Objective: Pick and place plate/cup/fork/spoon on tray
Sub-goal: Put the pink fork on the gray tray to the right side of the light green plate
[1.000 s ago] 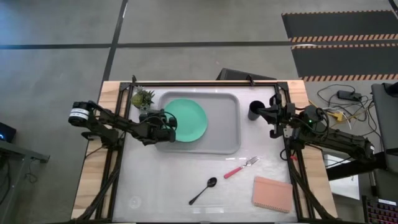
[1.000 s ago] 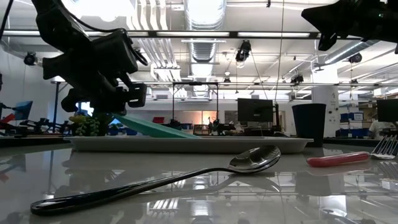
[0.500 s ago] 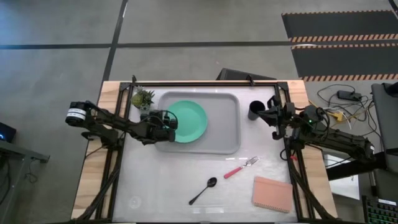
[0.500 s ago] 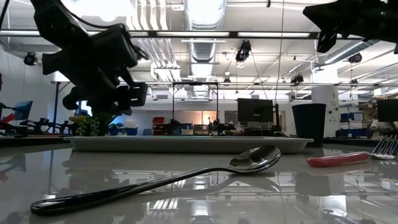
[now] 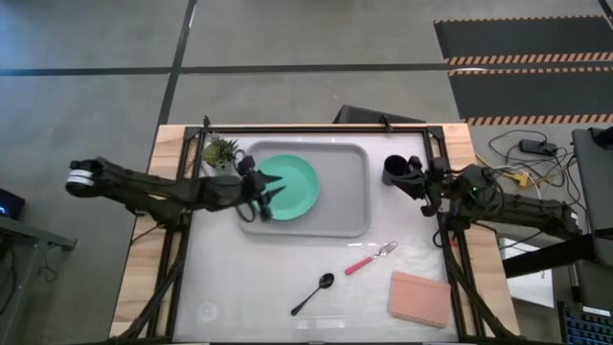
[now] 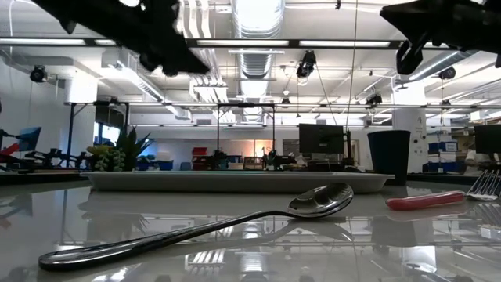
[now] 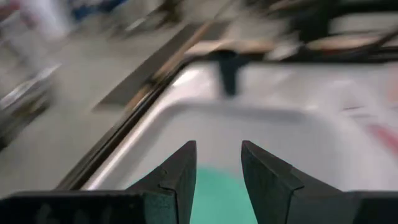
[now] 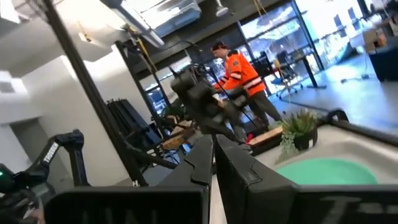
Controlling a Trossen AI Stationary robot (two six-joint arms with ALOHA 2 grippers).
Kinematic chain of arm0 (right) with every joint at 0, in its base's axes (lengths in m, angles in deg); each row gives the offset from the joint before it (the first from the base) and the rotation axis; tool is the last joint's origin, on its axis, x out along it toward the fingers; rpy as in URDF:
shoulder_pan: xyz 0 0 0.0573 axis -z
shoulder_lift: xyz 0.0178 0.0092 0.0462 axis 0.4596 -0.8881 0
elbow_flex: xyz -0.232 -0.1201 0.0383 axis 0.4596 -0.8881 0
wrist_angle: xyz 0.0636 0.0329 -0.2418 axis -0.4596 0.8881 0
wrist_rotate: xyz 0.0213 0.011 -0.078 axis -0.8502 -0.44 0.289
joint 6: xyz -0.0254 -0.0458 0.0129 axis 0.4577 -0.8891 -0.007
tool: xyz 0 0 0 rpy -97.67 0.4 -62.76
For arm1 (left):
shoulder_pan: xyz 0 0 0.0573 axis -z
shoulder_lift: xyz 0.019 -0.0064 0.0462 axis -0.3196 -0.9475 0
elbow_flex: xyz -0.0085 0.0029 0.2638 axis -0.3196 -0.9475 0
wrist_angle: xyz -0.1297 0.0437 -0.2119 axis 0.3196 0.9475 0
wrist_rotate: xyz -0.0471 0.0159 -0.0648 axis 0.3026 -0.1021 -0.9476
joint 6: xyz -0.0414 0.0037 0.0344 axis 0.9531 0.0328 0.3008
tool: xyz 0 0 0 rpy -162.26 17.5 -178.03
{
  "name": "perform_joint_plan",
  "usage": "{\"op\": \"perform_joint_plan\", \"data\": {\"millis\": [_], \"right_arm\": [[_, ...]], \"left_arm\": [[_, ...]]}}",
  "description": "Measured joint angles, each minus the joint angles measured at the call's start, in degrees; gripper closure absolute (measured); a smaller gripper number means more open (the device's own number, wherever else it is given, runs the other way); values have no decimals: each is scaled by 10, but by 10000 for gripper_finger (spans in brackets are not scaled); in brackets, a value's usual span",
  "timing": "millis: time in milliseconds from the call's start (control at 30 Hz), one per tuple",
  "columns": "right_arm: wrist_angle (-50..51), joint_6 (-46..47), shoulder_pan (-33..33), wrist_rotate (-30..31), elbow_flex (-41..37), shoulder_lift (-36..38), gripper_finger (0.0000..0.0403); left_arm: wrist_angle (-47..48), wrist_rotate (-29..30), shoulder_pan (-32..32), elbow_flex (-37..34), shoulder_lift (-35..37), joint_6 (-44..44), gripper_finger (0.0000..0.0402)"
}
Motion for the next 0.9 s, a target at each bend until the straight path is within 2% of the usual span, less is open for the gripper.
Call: {"op": "perform_joint_plan", "data": {"millis": [67, 133, 333, 533, 633, 767, 900], "right_arm": [[-1, 9, -17, 21, 0, -10, 394], [-6, 16, -36, 35, 0, -20, 394], [-37, 5, -113, 83, 24, -64, 394], [-33, -70, -193, 151, 96, -145, 394], [-12, -78, -222, 180, 141, -192, 394], [25, -52, -246, 190, 197, -257, 394], [71, 20, -265, 190, 245, -323, 394]], "left_arm": [[-6, -56, 0, -1, 30, -44, 292], [-6, -69, 0, -1, 54, -70, 292], [-7, -51, 0, -20, 113, -124, 292], [-16, -14, -1, -39, 145, -132, 292], [-16, -11, -1, -44, 152, -137, 292], [-16, -11, -1, -53, 157, -158, 292], [-16, 0, -1, -63, 161, -176, 292]]}}
